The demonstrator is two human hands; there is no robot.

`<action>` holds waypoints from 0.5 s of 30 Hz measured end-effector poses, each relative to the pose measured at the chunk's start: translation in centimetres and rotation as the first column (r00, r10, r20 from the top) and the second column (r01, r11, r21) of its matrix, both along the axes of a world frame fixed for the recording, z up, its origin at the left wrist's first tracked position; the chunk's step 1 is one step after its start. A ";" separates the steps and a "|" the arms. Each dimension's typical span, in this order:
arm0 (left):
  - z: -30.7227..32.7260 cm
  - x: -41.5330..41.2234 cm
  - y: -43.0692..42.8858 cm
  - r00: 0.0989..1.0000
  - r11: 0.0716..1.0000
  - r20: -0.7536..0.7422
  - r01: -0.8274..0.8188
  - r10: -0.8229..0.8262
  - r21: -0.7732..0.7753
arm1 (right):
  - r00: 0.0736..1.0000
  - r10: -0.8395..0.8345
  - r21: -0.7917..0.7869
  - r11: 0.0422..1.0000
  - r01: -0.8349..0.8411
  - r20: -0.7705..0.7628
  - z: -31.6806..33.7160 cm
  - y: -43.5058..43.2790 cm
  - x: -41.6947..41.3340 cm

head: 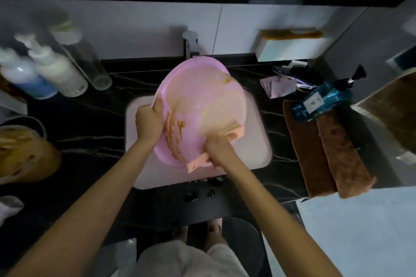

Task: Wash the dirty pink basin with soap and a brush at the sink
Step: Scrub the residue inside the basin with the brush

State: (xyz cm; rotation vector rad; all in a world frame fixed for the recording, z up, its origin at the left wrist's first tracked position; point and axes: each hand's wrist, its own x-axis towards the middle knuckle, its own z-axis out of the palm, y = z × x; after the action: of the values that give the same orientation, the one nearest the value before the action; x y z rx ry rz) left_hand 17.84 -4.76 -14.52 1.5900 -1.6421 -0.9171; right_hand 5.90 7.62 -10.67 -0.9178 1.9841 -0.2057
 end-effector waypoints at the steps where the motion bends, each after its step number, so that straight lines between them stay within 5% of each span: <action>1: -0.3 0.0 -0.2 1.000 1.000 0.001 0.000 0.000 0.006 | 0.997 -0.041 -0.053 0.998 0.045 0.066 0.2 0.5 1.3; 4: -0.6 0.3 -0.7 1.000 1.000 -0.014 0.011 -0.011 0.009 | 0.977 -0.066 -0.141 0.985 0.096 0.202 0.8 2.5 5.9; 10: -0.2 0.4 -0.9 0.998 1.000 0.059 0.024 -0.024 0.006 | 0.968 -0.250 -0.106 0.963 0.248 -0.002 -1.8 0.6 2.5; 15: -1.2 0.1 -1.8 0.996 1.000 0.085 0.000 -0.001 0.011 | 0.998 0.056 -0.170 0.984 -0.061 -0.039 -3.0 4.8 7.1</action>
State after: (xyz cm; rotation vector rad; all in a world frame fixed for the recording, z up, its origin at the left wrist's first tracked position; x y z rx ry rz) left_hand 17.98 -6.61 -15.75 1.6568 -1.6985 -0.8706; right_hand 13.01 12.41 -13.63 -1.0939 1.9905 -0.3330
